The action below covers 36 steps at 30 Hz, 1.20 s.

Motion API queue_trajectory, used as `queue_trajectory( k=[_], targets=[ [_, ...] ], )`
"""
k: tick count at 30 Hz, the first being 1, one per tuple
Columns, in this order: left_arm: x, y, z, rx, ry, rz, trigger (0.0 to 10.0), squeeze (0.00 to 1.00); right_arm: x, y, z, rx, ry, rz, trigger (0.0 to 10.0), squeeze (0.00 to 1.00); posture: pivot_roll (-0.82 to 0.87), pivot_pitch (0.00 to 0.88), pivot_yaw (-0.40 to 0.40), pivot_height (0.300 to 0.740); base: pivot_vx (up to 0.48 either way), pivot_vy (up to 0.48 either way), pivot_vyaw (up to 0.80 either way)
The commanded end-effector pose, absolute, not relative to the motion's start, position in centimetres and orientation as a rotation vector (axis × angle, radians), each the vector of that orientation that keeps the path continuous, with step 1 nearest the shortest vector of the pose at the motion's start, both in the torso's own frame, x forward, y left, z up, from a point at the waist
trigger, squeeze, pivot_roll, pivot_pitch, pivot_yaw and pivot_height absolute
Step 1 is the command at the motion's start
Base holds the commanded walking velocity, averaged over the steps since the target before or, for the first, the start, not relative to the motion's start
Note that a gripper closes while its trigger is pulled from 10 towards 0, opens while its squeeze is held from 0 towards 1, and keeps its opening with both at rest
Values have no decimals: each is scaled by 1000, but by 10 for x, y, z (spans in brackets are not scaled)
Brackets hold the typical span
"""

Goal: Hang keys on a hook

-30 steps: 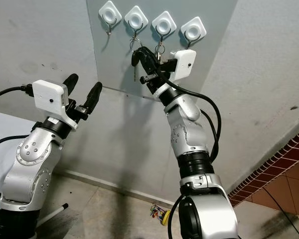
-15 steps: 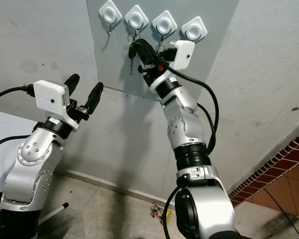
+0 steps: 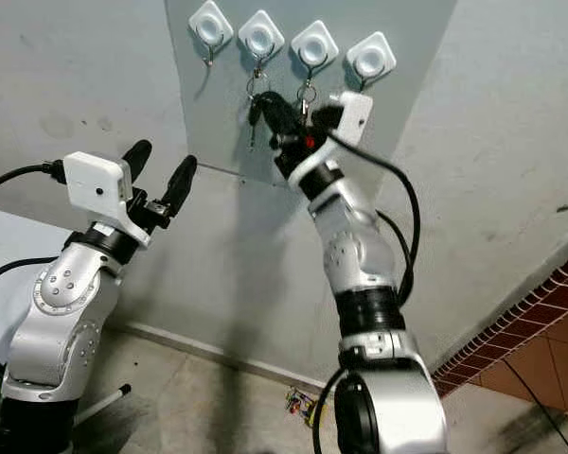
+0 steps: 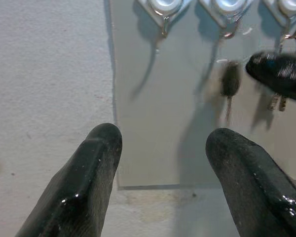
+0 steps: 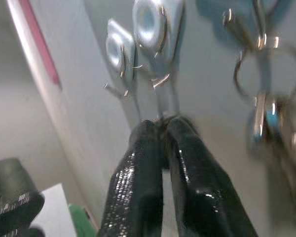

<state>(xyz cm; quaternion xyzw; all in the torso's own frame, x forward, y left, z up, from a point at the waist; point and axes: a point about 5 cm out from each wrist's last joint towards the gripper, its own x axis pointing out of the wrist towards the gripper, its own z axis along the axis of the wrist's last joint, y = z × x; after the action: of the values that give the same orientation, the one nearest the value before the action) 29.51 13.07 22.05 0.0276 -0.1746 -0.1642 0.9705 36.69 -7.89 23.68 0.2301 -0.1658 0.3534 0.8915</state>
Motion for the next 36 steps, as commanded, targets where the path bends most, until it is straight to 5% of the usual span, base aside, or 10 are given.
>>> queue_trajectory(
  k=[1, 6, 13, 26, 36],
  targets=[
    [293, 129, 223, 62, -359, -338, 10000, 0, 360, -80, 236, 354, -414, 716, 10000, 1000, -44, 66, -53, 740, 0, 0, 0],
    [294, 129, 222, 64, -357, -333, 10000, 0, 355, -80, 231, 360, -428, 723, 10000, 1000, -44, 66, -53, 740, 0, 0, 0],
    [294, 133, 211, 82, -341, -278, 10000, 0, 343, -86, 198, 105, -460, 631, 10000, 1000, -50, 67, -45, 740, 0, 0, 0],
    [280, 165, 112, 14, -96, -85, 10000, 0, 320, -129, 109, 80, -190, 438, 10000, 1000, -67, 52, -31, 740, 0, 0, 0],
    [276, 178, 97, -4, -121, -2, 10000, 0, 311, -145, 91, 80, -143, 333, 10000, 1000, -76, 36, -27, 740, 0, 0, 0]
  ],
)
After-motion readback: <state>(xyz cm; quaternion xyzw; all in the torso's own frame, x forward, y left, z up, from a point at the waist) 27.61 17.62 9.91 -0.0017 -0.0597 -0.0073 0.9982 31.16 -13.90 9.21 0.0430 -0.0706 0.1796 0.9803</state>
